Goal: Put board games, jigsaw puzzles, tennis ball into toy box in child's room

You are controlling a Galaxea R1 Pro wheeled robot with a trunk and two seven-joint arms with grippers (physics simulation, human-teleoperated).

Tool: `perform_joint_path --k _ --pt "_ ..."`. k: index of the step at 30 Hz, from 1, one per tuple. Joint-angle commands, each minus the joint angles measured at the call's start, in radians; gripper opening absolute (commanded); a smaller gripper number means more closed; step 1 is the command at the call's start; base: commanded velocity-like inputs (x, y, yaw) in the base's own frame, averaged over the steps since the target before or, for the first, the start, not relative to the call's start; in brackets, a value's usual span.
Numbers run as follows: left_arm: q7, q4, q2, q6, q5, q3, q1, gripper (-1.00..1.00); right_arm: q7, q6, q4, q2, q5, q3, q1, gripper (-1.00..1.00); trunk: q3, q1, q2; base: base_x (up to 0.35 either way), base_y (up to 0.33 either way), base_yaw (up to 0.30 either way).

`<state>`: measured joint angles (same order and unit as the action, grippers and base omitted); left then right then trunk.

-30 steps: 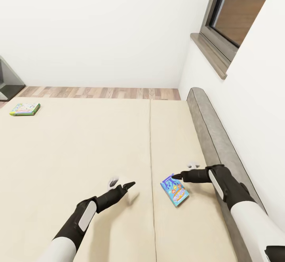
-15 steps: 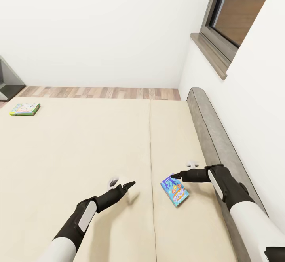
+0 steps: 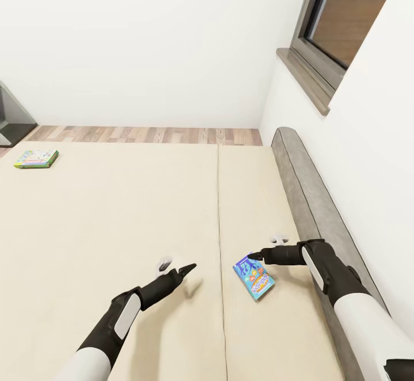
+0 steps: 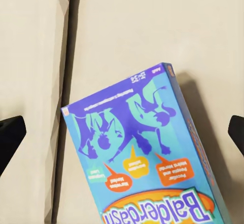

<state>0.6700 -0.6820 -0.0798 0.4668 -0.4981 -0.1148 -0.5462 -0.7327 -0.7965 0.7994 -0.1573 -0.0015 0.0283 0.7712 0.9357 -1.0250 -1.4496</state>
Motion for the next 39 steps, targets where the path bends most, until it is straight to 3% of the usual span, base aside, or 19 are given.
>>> perform_joint_path --k 1,39 --pt "0.002 0.0 -0.001 0.004 -0.004 -0.004 0.001 1.0 -0.002 -0.004 0.001 -0.001 0.0 0.002 0.0 1.0 0.001 0.0 0.0 0.0 -0.01 0.0" --pt "0.002 -0.001 -0.002 -0.011 -0.004 -0.006 0.006 1.0 -0.002 -0.004 0.003 -0.001 0.0 0.002 0.0 1.0 0.001 0.0 0.0 0.0 -0.043 0.0"
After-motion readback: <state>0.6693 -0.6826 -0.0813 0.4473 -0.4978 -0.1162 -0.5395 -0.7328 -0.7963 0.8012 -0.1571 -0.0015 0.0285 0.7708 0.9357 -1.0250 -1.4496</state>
